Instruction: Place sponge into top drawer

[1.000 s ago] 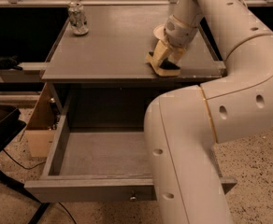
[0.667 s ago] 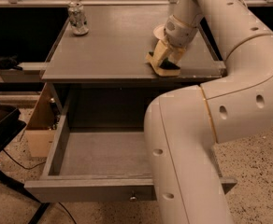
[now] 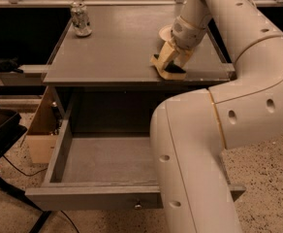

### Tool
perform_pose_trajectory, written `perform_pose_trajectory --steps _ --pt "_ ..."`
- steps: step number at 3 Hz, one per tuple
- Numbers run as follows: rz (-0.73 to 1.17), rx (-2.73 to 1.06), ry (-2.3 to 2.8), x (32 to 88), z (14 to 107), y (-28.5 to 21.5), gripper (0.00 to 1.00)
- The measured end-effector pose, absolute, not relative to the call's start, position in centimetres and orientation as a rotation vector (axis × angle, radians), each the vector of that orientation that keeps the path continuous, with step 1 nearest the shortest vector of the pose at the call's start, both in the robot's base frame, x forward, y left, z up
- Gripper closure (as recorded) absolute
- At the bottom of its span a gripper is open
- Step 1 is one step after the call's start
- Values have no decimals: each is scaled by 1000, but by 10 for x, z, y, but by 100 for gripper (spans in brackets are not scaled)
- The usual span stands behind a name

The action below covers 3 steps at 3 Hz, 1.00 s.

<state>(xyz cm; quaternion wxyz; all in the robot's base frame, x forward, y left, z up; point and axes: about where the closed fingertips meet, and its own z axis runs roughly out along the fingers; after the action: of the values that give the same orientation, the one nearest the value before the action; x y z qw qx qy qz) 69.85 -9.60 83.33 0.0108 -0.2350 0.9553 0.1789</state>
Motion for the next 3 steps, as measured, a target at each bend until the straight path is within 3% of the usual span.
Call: perform_pose_trajectory --steps 1,2,3 --pt "558 -733 2981 698 833 -96 13" --pt "558 -733 2981 698 833 -96 0" --pt "558 -733 2981 699 833 -96 0"
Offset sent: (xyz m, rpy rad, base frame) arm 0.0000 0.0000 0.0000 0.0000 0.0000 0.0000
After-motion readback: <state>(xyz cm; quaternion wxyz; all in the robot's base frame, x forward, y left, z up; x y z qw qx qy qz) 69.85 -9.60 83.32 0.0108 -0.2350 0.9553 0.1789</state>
